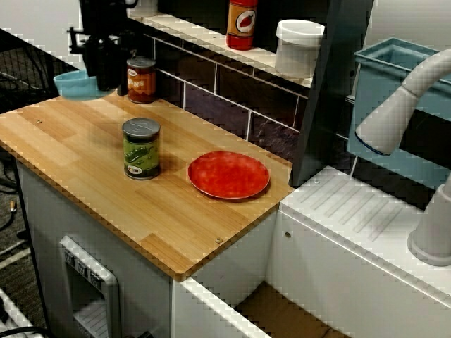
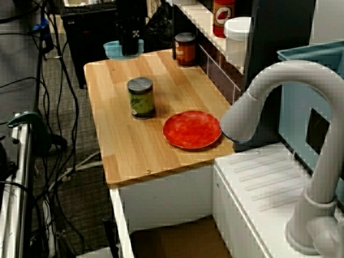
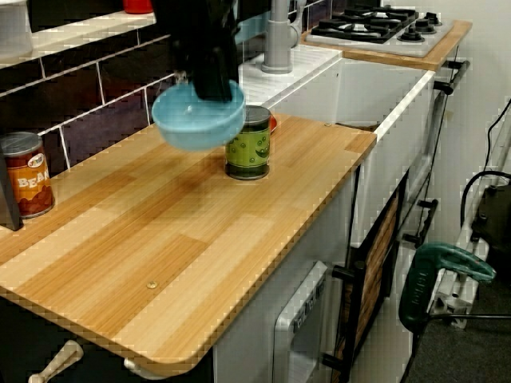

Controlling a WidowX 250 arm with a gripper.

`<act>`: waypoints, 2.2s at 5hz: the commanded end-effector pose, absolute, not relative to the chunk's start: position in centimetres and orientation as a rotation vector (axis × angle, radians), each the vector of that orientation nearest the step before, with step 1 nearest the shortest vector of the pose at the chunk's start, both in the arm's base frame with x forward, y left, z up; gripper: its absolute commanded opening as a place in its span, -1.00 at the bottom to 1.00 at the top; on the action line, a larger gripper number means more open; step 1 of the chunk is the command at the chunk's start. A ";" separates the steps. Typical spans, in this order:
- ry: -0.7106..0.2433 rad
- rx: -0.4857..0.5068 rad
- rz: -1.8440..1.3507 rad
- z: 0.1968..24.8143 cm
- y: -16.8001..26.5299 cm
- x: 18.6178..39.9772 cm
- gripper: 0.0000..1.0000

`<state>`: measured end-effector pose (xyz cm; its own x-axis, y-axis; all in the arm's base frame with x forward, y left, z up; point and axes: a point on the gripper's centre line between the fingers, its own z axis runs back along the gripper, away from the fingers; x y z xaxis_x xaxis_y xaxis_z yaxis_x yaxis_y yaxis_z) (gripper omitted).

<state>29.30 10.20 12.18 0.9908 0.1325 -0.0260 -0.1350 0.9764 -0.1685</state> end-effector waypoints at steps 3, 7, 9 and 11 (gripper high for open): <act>-0.050 -0.027 -0.007 15.0 2.8 28.2 -1.00; -0.034 -0.007 -0.012 11.8 1.4 26.9 -1.00; -0.036 0.002 -0.001 11.7 1.8 28.0 -1.00; -0.044 0.007 0.017 11.4 2.3 29.0 -1.00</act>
